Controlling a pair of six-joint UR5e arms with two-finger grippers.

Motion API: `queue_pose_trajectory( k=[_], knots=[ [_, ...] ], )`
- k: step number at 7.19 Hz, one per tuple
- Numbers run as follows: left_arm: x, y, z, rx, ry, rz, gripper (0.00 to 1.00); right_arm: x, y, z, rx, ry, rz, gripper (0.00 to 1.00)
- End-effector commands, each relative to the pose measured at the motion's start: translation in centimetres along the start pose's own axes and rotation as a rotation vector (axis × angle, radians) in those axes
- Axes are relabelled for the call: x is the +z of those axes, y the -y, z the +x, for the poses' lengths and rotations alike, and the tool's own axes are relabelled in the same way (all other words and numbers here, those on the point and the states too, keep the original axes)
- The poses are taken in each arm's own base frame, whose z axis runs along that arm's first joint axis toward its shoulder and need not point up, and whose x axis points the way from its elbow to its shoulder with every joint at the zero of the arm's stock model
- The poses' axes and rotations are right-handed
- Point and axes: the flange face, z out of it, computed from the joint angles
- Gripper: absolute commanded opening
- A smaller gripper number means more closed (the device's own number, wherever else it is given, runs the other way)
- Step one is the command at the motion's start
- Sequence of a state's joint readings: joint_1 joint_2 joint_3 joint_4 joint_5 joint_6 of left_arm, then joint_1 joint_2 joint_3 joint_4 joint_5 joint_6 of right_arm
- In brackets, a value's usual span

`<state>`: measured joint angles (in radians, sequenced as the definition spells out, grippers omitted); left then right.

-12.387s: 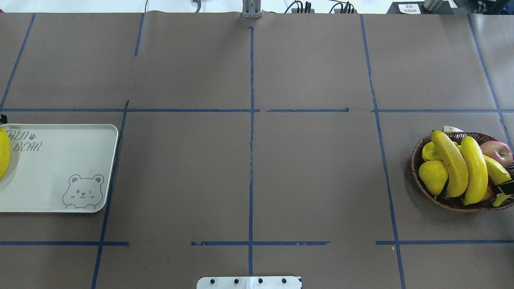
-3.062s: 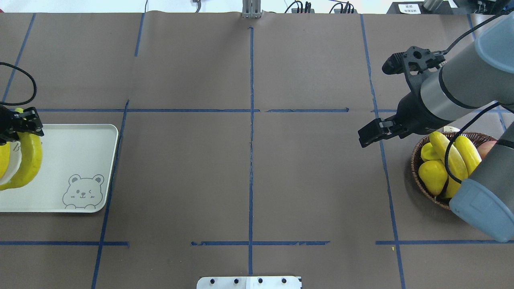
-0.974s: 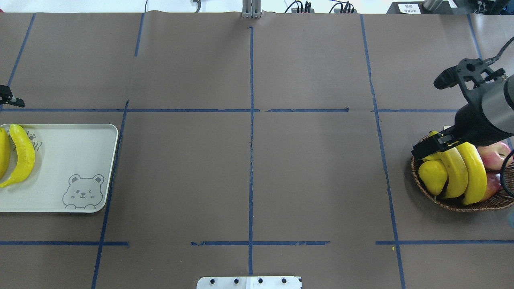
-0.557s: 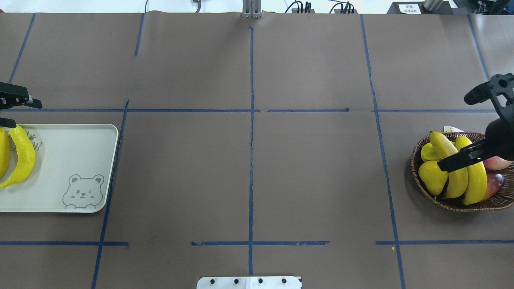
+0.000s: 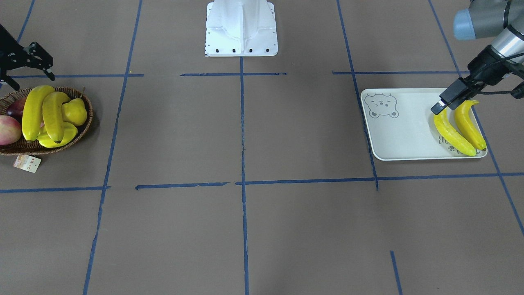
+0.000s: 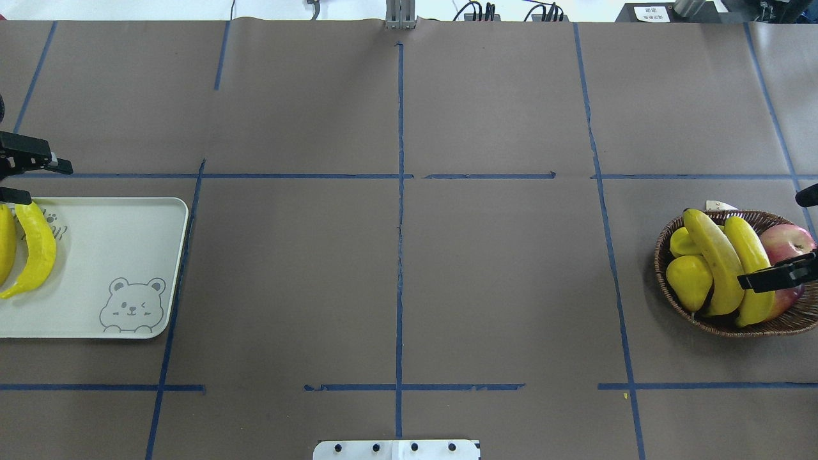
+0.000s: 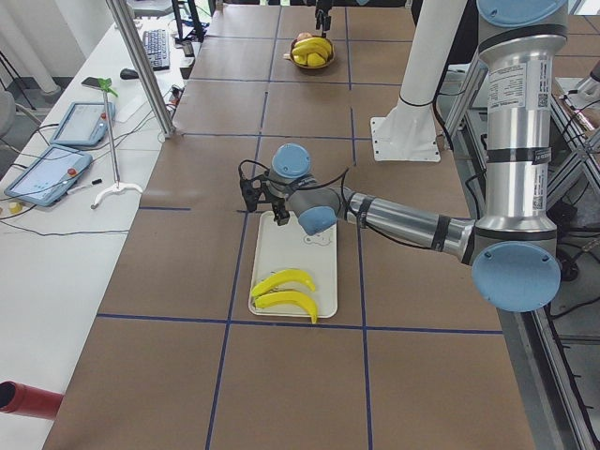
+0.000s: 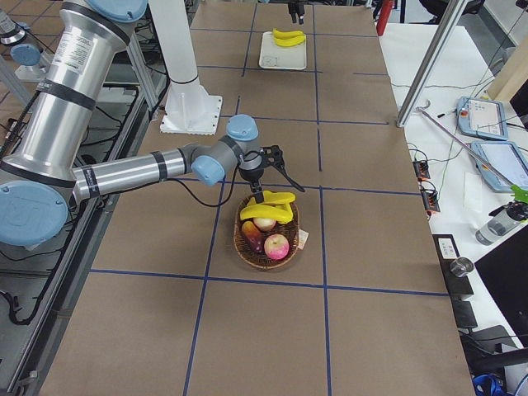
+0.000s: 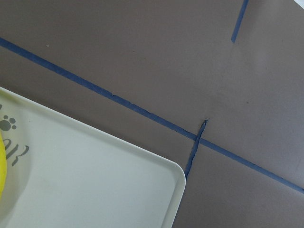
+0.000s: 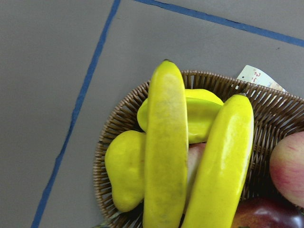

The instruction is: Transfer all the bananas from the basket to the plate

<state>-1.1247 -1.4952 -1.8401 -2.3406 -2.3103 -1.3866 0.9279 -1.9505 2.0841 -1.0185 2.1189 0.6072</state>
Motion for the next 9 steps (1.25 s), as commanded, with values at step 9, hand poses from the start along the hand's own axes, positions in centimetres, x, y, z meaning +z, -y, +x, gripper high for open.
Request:
queue_pose_trajectory(
  k=[9],
  knots=[
    [0.3, -0.4, -0.6, -0.006, 0.011, -0.008, 1.0, 4.4, -2.2, 3.3, 0.032, -0.089, -0.02, 0.87]
  ],
)
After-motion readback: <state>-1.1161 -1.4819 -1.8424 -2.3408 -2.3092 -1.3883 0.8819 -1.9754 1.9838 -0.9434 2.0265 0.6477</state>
